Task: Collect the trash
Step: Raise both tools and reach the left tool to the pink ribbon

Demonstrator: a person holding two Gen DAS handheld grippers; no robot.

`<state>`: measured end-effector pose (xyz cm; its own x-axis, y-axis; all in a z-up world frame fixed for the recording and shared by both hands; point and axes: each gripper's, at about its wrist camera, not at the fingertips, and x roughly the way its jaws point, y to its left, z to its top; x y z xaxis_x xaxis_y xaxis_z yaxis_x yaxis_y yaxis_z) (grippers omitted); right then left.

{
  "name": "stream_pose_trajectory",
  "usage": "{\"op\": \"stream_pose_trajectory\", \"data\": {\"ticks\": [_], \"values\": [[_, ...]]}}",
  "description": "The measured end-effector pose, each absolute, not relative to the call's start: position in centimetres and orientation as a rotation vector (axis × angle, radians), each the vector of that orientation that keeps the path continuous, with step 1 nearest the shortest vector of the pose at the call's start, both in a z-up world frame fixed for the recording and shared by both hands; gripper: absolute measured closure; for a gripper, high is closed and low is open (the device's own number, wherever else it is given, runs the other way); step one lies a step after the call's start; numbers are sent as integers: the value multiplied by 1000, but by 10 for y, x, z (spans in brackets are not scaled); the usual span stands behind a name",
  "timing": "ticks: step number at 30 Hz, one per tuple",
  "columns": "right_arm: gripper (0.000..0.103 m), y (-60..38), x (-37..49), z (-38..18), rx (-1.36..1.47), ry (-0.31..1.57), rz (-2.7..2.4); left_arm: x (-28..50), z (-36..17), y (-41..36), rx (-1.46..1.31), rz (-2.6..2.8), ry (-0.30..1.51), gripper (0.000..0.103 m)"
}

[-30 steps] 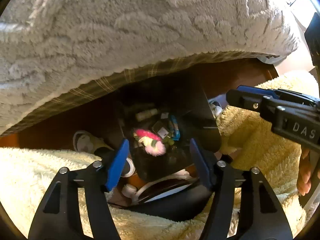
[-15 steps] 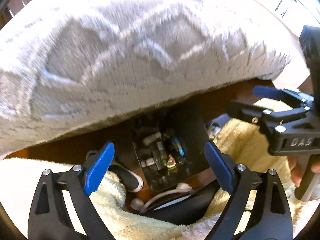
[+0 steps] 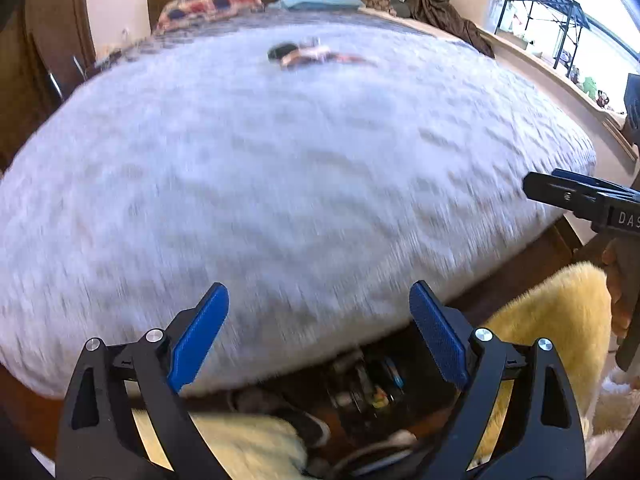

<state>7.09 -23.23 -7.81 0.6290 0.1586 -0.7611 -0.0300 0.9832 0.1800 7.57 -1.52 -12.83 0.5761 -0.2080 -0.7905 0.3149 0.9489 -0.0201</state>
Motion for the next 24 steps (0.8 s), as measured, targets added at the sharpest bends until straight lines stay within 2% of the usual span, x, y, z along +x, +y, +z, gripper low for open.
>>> {"op": "stream_pose_trajectory", "data": {"ticks": [9,15,19,22,24], "values": [[3,-244,153,-75,174,864,66,188,-109,-25,109,-249,860,16],[3,-245,198,-73,200,853,53,255,-115,-30,-3,-240,876,17],[3,-248,219,-72,195,845,33,286,-118,-42,24,-242,863,18],[3,-255,230,-72,218,839,25,312,-122,-53,47,-235,859,23],[3,-259,234,-73,231,834,23,327,-126,-58,42,-232,859,32]]}}
